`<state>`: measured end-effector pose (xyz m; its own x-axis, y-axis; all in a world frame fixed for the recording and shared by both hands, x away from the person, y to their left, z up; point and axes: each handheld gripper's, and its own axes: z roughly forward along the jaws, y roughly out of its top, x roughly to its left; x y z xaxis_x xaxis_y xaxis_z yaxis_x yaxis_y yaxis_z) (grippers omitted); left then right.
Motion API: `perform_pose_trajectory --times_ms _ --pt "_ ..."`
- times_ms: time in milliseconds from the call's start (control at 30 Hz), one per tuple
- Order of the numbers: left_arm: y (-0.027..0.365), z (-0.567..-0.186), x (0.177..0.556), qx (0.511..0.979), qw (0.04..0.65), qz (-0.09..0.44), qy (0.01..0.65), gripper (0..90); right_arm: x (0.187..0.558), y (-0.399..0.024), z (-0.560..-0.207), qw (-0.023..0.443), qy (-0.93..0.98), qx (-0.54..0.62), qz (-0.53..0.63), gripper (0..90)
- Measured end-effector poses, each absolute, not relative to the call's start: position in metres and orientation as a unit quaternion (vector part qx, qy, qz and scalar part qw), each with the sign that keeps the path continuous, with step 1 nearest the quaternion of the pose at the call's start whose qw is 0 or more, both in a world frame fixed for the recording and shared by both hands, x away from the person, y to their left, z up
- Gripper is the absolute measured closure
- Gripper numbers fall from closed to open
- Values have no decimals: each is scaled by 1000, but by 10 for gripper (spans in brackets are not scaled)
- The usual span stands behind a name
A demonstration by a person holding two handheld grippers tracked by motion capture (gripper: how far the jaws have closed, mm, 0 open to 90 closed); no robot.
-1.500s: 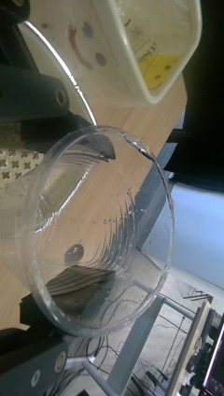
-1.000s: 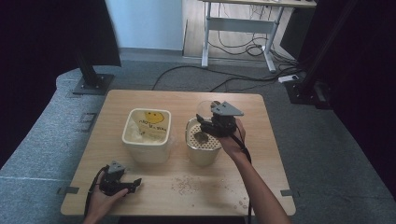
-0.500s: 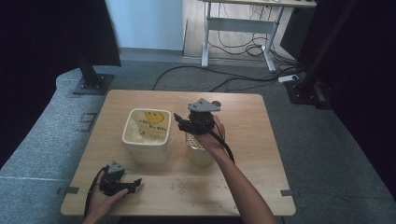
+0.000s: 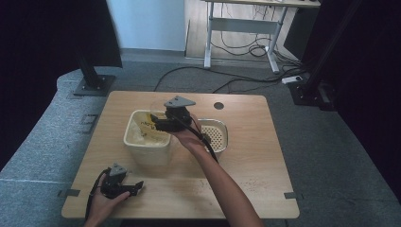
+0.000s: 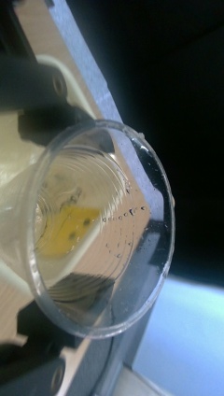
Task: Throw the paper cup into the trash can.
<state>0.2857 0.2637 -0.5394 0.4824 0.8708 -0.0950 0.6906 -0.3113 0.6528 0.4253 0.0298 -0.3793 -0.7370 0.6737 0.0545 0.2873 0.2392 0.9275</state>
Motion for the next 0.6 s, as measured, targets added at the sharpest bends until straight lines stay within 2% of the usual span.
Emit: perform_pose_trajectory --times_ms 33,167,333,500,600 --pt "264 -540 286 798 324 139 489 141 428 34 -381 166 769 317 529 142" --pt "264 -540 286 798 325 141 489 141 430 39 -386 150 783 315 515 89" --pt "264 -540 286 798 324 141 488 142 422 26 -384 157 776 314 524 103" --pt "264 -540 286 797 325 140 490 142 407 -9 -379 182 763 314 535 140" --pt "263 -540 286 796 324 143 491 142 400 -32 -379 192 754 312 546 203"
